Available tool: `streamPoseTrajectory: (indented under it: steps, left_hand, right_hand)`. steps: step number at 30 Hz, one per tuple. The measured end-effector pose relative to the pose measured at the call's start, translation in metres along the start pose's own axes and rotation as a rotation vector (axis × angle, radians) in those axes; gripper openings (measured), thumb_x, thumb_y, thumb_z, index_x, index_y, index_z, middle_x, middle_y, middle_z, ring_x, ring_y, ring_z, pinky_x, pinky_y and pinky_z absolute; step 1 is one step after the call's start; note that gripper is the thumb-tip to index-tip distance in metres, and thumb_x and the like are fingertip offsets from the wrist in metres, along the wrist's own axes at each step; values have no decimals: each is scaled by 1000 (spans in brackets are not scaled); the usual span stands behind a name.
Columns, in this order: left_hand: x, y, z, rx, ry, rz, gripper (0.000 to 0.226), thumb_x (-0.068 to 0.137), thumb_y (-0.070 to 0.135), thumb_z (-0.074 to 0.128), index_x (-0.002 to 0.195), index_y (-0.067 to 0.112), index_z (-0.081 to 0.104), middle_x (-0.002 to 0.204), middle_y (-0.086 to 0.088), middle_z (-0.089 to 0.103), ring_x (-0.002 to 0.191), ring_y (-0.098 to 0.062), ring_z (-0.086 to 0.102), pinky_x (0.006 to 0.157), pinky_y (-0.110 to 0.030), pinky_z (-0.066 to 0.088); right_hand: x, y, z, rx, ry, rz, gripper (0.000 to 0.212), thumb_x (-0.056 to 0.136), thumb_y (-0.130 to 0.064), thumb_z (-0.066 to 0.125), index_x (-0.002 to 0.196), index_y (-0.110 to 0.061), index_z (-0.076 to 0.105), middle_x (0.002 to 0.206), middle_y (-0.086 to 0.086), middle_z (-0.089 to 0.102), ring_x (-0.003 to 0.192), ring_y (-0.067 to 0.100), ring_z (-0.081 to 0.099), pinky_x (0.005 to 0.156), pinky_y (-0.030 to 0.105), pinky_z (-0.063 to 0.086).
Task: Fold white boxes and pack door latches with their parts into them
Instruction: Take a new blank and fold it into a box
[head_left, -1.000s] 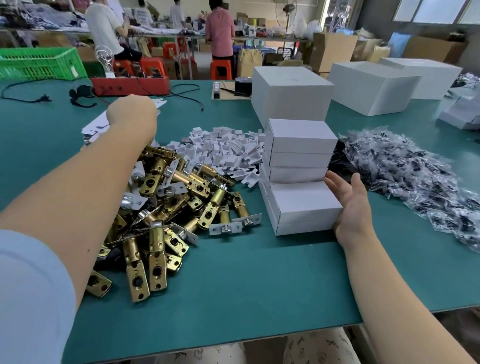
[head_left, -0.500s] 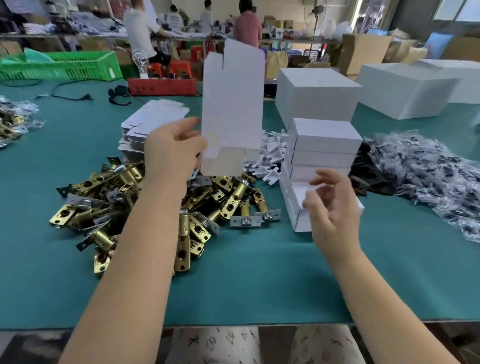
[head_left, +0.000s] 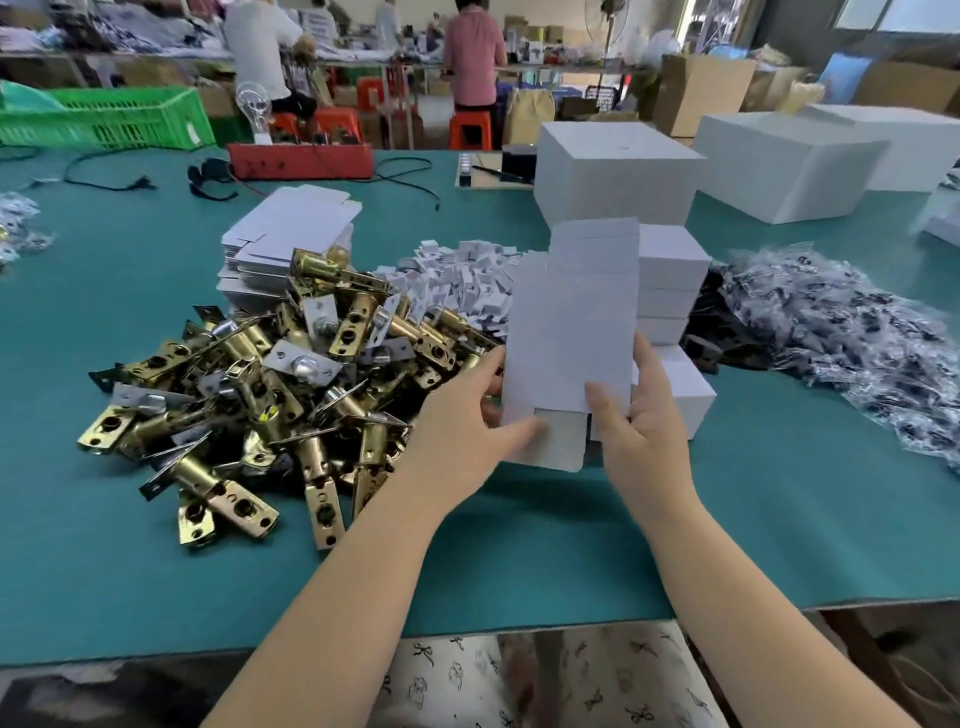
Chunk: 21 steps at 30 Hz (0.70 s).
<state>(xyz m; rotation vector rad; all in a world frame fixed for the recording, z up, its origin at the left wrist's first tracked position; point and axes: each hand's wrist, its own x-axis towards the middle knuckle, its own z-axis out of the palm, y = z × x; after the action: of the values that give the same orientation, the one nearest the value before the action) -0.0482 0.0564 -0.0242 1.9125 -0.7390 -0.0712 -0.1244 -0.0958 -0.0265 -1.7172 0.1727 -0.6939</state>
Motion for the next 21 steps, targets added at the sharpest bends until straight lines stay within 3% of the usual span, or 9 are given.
streamPoseTrajectory:
  steps: [3, 6, 8, 11, 14, 15, 18, 21]
  left_hand:
    - [-1, -1, -1, 30, 34, -4, 53, 85, 32, 73, 134, 34, 53, 88, 20, 64, 73, 3, 61, 69, -12, 52]
    - [-1, -2, 0, 19, 11, -10, 47, 86, 32, 72, 130, 30, 56, 92, 17, 67, 76, 2, 65, 74, -19, 57]
    - [-1, 1, 0, -21, 12, -25, 46, 86, 34, 70, 128, 34, 53, 95, 13, 70, 74, -1, 67, 74, -26, 59]
    - [-2, 4, -1, -40, 25, -37, 50, 79, 43, 65, 127, 42, 50, 91, 14, 71, 65, -1, 65, 72, -29, 59]
    - [-4, 9, -2, -136, -20, -41, 50, 74, 42, 61, 106, 75, 44, 89, 17, 73, 60, -8, 62, 73, -35, 60]
    - [-4, 11, -2, -185, -39, -43, 53, 73, 41, 62, 99, 82, 41, 91, 19, 74, 67, -15, 67, 75, -37, 60]
    - [-3, 11, -1, -328, -73, -47, 53, 71, 38, 63, 109, 72, 49, 99, 15, 75, 88, -28, 71, 82, -46, 60]
    - [-3, 9, 2, -445, -137, -35, 51, 74, 25, 66, 118, 50, 58, 101, 5, 76, 92, -23, 72, 86, -42, 59]
  right_hand:
    - [-2, 1, -3, -54, -130, -29, 71, 91, -11, 62, 142, -46, 28, 123, -22, 61, 111, 6, 60, 85, 36, 56]
    - [-2, 1, -6, -145, -195, -108, 82, 81, -19, 71, 144, -42, 25, 129, -40, 46, 123, -12, 44, 92, 6, 39]
    - [-2, 0, -3, -183, -191, -136, 84, 79, -17, 71, 143, -42, 23, 130, -46, 39, 125, -18, 36, 93, -1, 30]
    - [-4, 1, 2, -197, -140, -153, 78, 83, -16, 65, 140, -48, 23, 127, -44, 43, 119, -17, 42, 89, 0, 34]
    - [-7, 4, 1, -182, -69, -138, 76, 82, -13, 51, 140, -52, 20, 111, -16, 56, 97, 5, 53, 79, 20, 47]
    - [-7, 5, 0, -180, -60, -126, 79, 82, -12, 47, 139, -58, 18, 106, -15, 57, 92, 6, 53, 79, 19, 46]
    - [-4, 5, -4, -195, -56, -85, 83, 80, -11, 40, 126, -77, 19, 98, -43, 56, 81, -12, 52, 67, 4, 42]
    - [-3, 4, -8, -207, -51, -74, 87, 74, -8, 33, 120, -80, 23, 97, -50, 51, 80, -13, 50, 65, 1, 41]
